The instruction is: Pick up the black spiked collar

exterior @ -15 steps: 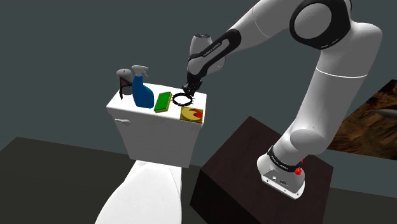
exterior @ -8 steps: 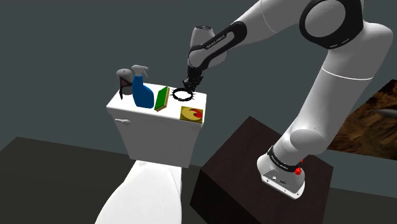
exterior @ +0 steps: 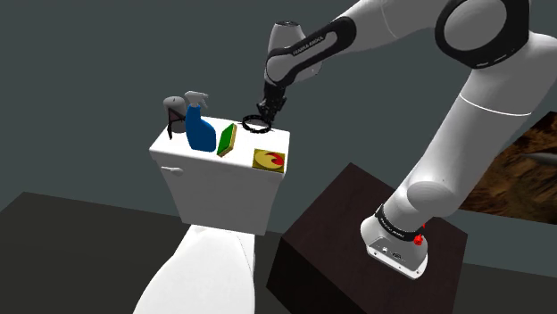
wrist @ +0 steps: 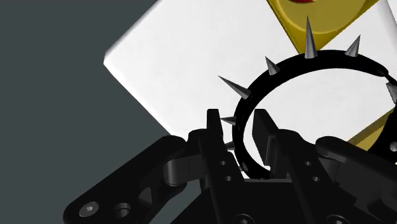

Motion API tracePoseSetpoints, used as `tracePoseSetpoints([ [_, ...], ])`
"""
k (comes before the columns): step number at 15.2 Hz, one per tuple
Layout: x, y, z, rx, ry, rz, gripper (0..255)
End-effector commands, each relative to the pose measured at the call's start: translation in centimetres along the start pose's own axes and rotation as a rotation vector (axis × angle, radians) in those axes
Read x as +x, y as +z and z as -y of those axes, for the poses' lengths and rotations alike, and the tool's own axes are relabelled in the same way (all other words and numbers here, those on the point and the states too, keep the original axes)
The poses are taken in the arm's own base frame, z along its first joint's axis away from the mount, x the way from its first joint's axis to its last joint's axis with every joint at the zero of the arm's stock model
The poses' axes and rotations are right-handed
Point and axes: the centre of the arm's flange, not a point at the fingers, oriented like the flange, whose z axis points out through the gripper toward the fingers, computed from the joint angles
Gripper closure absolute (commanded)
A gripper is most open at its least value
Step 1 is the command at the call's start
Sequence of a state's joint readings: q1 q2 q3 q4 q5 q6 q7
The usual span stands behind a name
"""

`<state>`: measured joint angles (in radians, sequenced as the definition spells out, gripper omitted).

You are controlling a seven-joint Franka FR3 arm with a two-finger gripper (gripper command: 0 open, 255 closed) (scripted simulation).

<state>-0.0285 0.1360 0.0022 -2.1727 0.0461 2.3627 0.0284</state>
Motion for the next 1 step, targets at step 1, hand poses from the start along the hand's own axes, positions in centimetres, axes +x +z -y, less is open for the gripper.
tracePoseSetpoints([
  [1, 0.01, -0.34, 0.07, 0.000, 0.000, 0.000, 255],
])
